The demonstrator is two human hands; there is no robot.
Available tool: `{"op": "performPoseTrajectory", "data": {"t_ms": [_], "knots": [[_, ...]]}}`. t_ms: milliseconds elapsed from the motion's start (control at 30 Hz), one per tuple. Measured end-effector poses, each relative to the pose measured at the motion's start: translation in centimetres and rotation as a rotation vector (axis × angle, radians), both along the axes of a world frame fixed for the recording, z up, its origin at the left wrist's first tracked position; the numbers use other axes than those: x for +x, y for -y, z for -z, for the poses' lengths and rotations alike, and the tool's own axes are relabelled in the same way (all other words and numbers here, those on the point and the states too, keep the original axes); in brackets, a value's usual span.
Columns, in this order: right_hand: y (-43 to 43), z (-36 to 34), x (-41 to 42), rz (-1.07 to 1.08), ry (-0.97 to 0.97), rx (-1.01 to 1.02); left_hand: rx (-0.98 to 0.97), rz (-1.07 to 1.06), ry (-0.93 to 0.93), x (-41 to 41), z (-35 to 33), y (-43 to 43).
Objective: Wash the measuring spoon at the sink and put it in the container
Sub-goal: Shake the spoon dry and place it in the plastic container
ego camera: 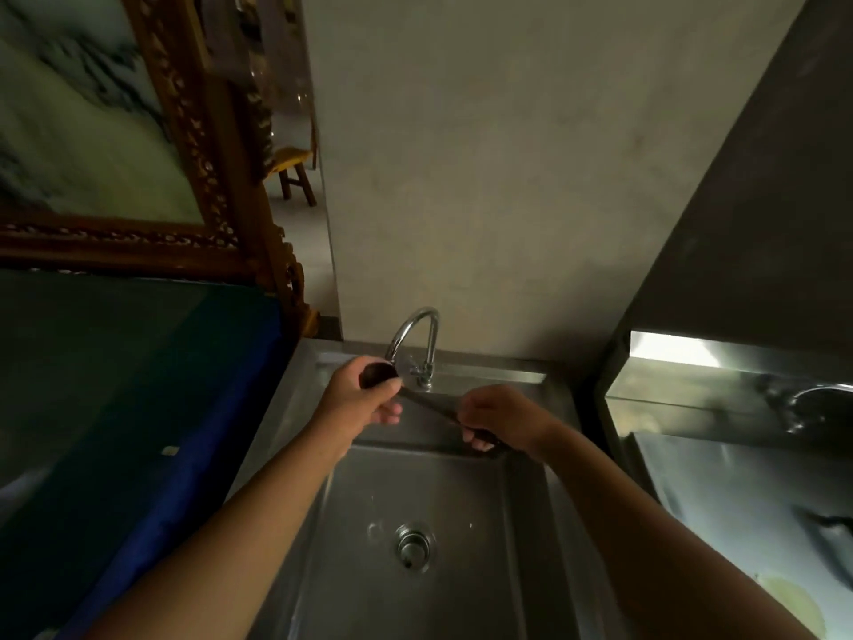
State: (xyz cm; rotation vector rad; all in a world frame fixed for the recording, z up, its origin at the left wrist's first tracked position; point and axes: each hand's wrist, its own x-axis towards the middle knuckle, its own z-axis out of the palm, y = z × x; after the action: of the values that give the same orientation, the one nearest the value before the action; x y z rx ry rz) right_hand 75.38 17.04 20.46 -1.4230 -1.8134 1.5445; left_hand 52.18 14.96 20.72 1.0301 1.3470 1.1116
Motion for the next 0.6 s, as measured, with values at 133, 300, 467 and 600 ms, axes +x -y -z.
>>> {"op": "performPoseTrajectory", "data": {"t_ms": [133, 300, 467, 600], "knots": [[0.3, -2.9, 1.6, -0.025, 0.176, 0.13, 0.067, 0.054, -0.141, 0.2, -2.4, 1.3], [0.4, -7.3, 1.9, -0.085, 0.367, 0.325, 0.105, 0.073, -0.141, 0.0, -4.8, 1.9], [1.5, -11.9, 1.4, -0.056, 0.495, 0.576, 0.196, 0.105, -0.153, -1.2, -8.3, 2.0], [2.7, -14.3, 0.2, -0.039, 0.57, 0.765, 0.28, 0.11, -0.136, -2.3, -10.7, 2.3]]}}
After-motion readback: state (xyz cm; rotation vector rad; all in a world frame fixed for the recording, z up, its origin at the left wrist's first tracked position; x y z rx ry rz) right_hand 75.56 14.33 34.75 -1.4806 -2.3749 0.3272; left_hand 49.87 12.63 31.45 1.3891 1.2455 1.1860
